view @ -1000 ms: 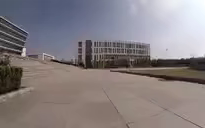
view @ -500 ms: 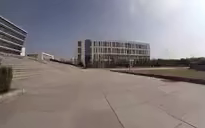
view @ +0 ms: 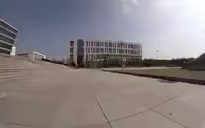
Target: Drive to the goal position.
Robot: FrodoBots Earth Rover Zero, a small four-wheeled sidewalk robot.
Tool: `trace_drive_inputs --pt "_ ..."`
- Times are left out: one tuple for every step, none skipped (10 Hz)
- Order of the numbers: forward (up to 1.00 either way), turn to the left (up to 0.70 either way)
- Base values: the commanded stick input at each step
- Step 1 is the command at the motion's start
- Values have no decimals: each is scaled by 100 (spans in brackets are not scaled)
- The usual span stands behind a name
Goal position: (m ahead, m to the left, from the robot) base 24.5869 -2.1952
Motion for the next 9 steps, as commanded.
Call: trace_drive_inputs --pt "70 0" --pt "70 0" --pt "70 0" --pt "70 0" --pt "70 0" --pt "70 0" --pt "70 0" --pt "70 0" --pt "70 0"
